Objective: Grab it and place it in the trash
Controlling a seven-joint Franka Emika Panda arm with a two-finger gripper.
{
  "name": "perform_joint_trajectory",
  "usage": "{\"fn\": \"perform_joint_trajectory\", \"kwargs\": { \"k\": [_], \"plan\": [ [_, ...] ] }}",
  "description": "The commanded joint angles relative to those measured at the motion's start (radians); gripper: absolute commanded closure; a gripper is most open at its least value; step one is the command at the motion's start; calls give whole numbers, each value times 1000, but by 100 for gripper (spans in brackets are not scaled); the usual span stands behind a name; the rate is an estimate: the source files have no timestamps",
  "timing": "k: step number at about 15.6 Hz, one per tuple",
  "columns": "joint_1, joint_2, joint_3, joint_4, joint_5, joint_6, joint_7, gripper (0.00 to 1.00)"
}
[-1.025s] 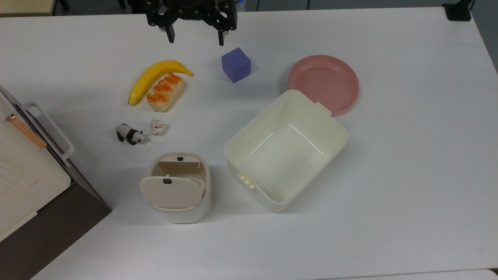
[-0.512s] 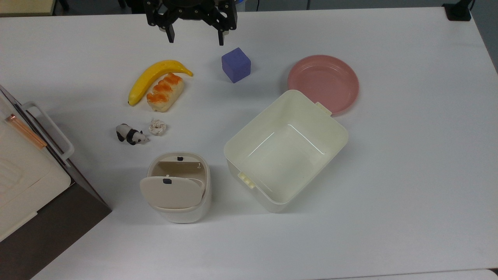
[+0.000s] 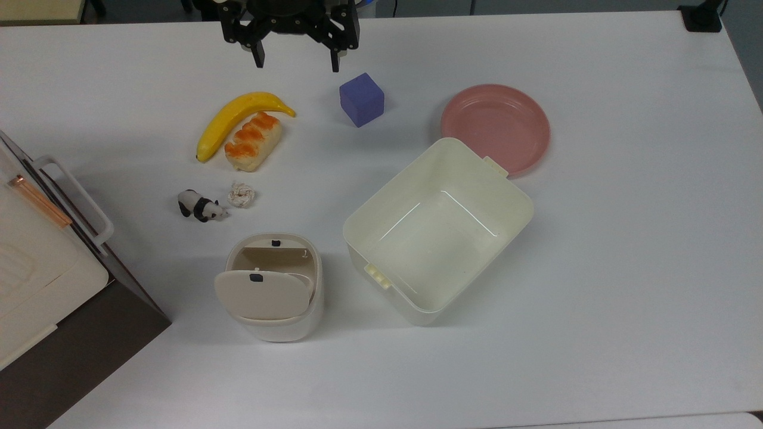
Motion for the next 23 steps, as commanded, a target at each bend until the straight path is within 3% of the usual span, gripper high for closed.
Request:
{"fn": "perform_joint_trajectory", "kwargs": {
  "k": [1, 23],
  "plan": [
    [-1, -32, -11, -86, -34, 56, -35, 0],
    [3, -36, -9, -65, -21, 59, -27, 0]
  ]
}}
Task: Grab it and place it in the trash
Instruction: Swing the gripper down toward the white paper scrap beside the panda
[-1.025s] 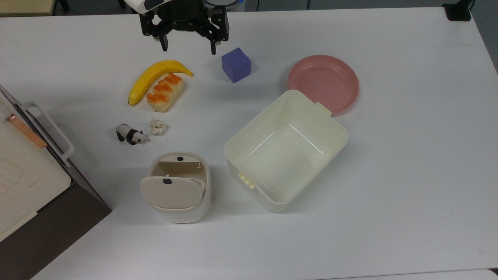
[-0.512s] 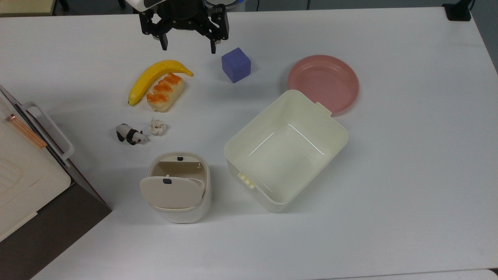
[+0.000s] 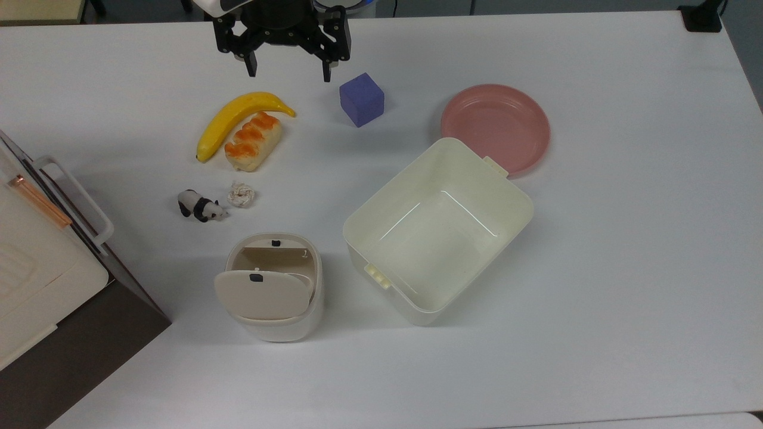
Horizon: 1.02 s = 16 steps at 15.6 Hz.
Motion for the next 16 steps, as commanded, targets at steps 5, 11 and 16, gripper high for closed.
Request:
{"fn": "perform_joint_trajectory", "kwargs": {
  "k": [5, 11, 16],
  "plan": [
    [4, -29, -8, -19, 1, 21, -23, 0],
    [-58, 23, -13, -36, -14, 38, -72, 0],
    [-101, 125, -14, -89, -106, 163, -61, 3]
  ]
}}
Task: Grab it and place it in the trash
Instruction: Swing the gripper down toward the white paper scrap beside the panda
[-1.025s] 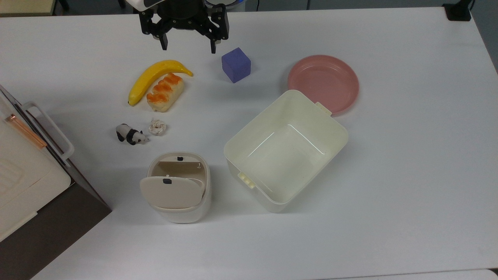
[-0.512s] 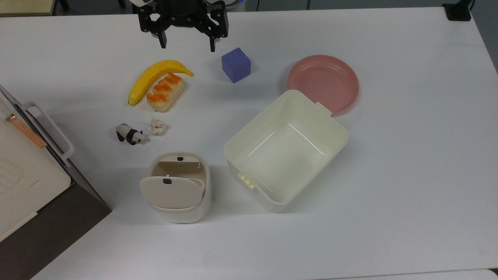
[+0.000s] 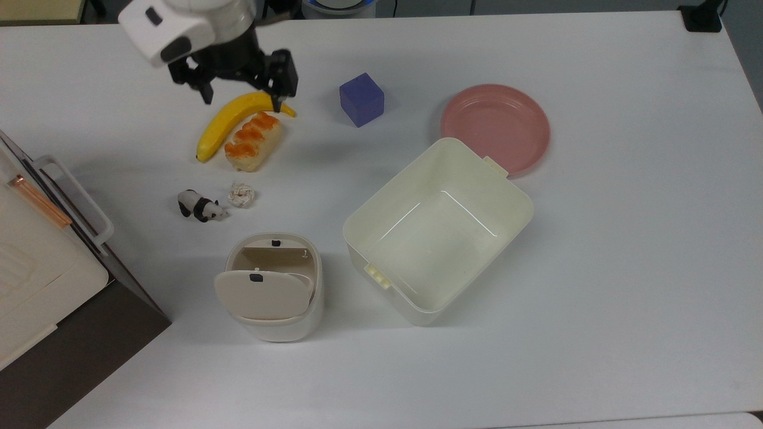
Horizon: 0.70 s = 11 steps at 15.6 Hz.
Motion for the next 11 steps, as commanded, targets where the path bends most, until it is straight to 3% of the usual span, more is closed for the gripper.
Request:
{"fn": "perform_joint_trajectory", "kwargs": {
  "k": [1, 3, 8, 11],
  "plan": [
    [-16, 44, -7, -95, -77, 147, -11, 4],
    [-27, 49, -6, -143, -113, 198, -10, 8],
    [-39, 65, -4, -190, -140, 239, -4, 5],
    [-33, 73, 0, -259, -183, 329, 84, 4]
  ]
}}
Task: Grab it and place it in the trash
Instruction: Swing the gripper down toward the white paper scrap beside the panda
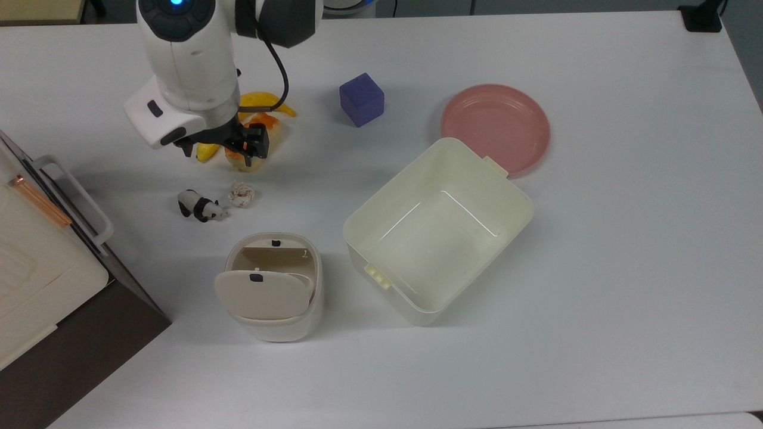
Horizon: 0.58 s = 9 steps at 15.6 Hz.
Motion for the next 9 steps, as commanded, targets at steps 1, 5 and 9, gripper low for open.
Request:
{"fn": "perform_joint_trajectory", "kwargs": {
  "k": [1, 5, 9],
  "plan": [
    [14, 4, 4, -117, -74, 151, 113, 2],
    [49, 34, 16, -111, -73, 159, 118, 0],
    [42, 53, 29, -111, -71, 161, 118, 5]
  ]
}}
